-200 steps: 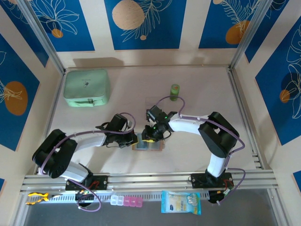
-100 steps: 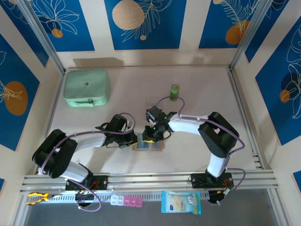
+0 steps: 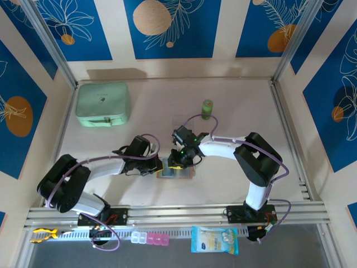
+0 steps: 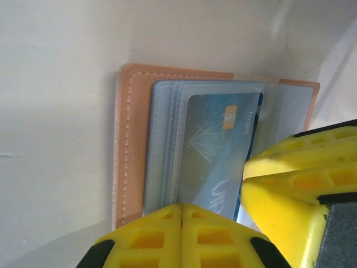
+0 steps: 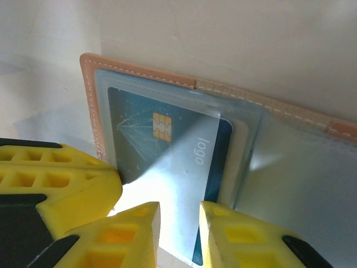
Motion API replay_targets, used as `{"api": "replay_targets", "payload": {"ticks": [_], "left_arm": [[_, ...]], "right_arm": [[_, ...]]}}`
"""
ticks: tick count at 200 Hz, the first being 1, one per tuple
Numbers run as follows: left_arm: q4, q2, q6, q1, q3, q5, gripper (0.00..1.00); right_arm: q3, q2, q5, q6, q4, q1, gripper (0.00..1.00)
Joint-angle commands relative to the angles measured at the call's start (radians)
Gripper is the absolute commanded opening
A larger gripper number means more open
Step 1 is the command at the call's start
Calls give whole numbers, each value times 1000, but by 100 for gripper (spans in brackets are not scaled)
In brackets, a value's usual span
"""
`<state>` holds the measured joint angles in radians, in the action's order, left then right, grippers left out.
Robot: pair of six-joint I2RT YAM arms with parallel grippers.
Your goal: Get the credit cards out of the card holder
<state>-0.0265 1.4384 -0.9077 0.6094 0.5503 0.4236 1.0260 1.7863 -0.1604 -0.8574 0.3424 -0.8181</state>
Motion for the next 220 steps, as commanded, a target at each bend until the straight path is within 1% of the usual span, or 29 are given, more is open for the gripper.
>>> {"api": "replay_targets", "payload": {"ticks": [1,34,65,142,187,220], "left_arm": [[-49,-14,27,-20,-9,-23,4],[-45,27,39,-32,-12,-9,3],[-37,34,39,-34,-19,6,3],[-61,9,37,-34,-2,2,3],[-67,8,39,-35,17,14,2],[-66,-13,38,-34,26,20,2]], "right_arm": [[18,15,14,3,50,-6,27],[28,6,28,16,76,-6,31],[28,6,35,24,84,-4,31],[23,-29,56,40,110,2,31],[10,-69,21,23,57,4,30],[-2,-58,-18,5,12,8,30]]}}
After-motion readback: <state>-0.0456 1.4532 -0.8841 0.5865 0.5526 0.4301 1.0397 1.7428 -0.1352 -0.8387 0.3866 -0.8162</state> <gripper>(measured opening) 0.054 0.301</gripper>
